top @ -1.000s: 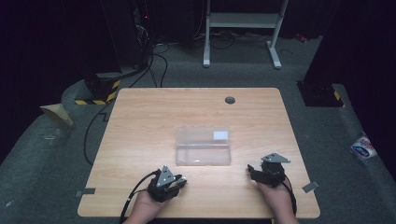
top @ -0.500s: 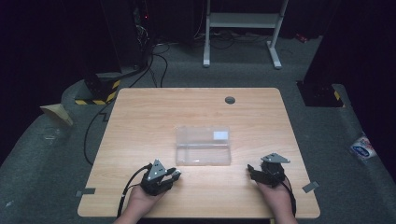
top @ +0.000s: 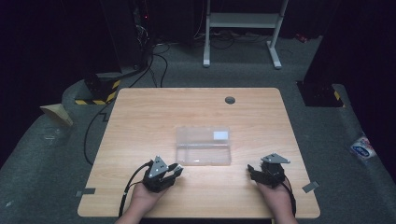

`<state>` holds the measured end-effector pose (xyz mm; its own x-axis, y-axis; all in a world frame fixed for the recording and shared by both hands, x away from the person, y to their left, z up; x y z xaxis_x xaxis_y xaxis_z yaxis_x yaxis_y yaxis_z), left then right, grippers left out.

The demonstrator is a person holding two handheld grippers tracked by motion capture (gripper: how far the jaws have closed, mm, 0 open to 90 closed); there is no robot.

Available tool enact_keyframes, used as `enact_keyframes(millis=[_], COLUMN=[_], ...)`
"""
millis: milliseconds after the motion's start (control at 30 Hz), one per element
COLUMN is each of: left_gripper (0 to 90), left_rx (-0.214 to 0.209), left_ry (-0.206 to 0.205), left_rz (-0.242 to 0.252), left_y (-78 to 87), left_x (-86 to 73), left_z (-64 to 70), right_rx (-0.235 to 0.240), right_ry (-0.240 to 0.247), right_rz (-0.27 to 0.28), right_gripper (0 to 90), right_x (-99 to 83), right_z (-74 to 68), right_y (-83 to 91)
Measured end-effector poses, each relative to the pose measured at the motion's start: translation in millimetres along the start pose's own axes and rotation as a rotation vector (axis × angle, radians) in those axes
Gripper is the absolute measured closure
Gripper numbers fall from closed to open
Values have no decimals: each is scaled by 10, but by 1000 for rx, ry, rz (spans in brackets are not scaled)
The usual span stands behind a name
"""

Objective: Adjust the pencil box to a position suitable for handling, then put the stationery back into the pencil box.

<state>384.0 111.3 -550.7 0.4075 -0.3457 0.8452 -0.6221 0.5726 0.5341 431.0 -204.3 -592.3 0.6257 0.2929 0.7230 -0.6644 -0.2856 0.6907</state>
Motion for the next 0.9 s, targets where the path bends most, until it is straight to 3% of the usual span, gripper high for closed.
enact_keyframes(millis=[233,400,667,900], left_gripper=[678,678,678,679], left_rx=[4,17,43,35], left_ry=[6,5,45,75], left_rz=[35,30,56,64], left_y=[-99,-118,-51,-152], left_x=[181,196,248,374], left_z=[-68,-178,-284,-317], right_rx=[2,2,1,3], right_ry=[3,6,0,4], right_rz=[2,3,1,3], right_gripper=[298,298,298,302], right_x=[0,0,-1,0], right_z=[-1,-1,-2,-2], right_y=[2,3,2,3])
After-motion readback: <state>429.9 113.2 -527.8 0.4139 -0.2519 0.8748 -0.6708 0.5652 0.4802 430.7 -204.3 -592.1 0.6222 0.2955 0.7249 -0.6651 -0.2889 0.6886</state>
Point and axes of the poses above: each handheld gripper's, and its own axes: y roughly backward along the jaws, x roughly out of its top, z roughly to its right, the point moved 10 cm from there along -y, roughly forward along the jaws
